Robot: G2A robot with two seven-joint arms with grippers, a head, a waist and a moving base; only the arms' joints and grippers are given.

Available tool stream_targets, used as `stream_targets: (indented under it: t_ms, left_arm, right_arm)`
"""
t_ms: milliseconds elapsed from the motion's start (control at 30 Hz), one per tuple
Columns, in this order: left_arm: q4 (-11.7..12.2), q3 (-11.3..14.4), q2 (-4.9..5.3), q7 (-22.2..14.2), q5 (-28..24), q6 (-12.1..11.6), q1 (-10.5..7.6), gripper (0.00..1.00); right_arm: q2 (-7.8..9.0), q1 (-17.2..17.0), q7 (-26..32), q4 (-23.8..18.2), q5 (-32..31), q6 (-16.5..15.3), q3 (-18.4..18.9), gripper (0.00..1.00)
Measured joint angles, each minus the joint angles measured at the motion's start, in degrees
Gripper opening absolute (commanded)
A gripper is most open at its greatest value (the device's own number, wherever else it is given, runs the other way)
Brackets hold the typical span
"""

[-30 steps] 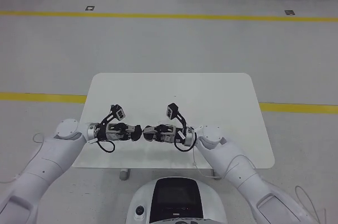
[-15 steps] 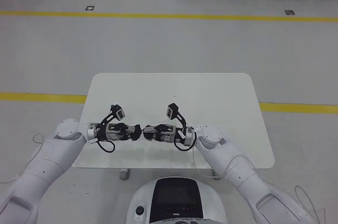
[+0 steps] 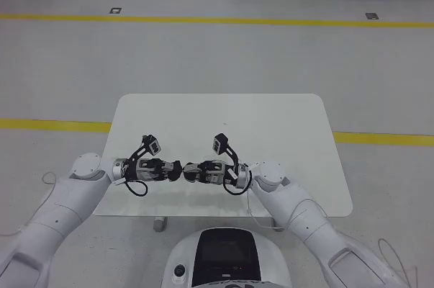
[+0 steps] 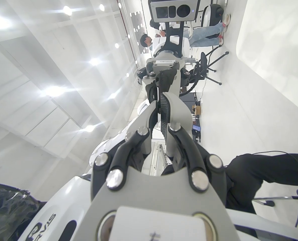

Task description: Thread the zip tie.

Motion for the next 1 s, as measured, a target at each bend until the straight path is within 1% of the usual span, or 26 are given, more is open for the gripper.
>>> stream_targets:
  t_ms: [200,300,333,500,533,567,600,633,800,933,1000]
  left_arm:
    - [-0.09,-0.13,-0.01,0.00,0.19,0.15,0.08,0.07]
    - [-0.11,-0.16,-0.03,0.00,0.22,0.21,0.12,0.04]
    - [-0.11,-0.15,-0.04,0.00,0.25,0.22,0.15,0.00]
    - [0.00,-0.16,-0.07,0.00,0.36,0.18,0.13,0.00]
    - [0.04,-0.19,-0.08,0.00,0.34,0.14,0.12,0.00]
    - [0.08,-0.21,-0.09,0.00,0.30,0.10,0.12,0.00]
    - [0.11,-0.23,-0.09,0.00,0.24,0.05,0.12,0.00]
    - [0.11,-0.26,-0.09,0.00,0.16,-0.02,0.12,0.00]
    - [-0.17,-0.39,0.01,0.00,-0.08,-0.26,0.15,0.00]
    - [-0.37,-0.67,0.25,0.00,-0.20,-0.66,0.17,0.00]
    - [-1.02,-0.57,0.35,0.00,0.55,-0.63,-0.09,0.00]
  right_arm:
    - [-0.02,0.03,0.06,0.01,0.01,0.09,-0.10,0.00]
    - [-0.07,0.09,0.08,0.02,0.01,0.15,-0.23,0.00]
    - [-0.09,0.12,0.09,0.05,0.04,0.20,-0.28,0.00]
    - [-0.15,0.20,0.20,0.24,0.29,0.17,-0.37,0.00]
    - [-0.16,0.22,0.25,0.31,0.38,0.17,-0.37,0.25]
    - [-0.17,0.23,0.29,0.38,0.47,0.18,-0.36,0.37]
    - [-0.17,0.24,0.35,0.45,0.56,0.21,-0.33,0.85]
    - [-0.16,0.26,0.39,0.55,0.67,0.25,-0.25,1.00]
    - [0.09,-0.13,-0.28,0.32,1.18,-0.15,0.78,1.00]
    - [0.58,-1.09,-1.09,-0.78,1.29,-0.86,2.34,1.00]
    - [0.62,-1.18,-1.17,-0.90,1.31,-0.85,2.47,1.00]
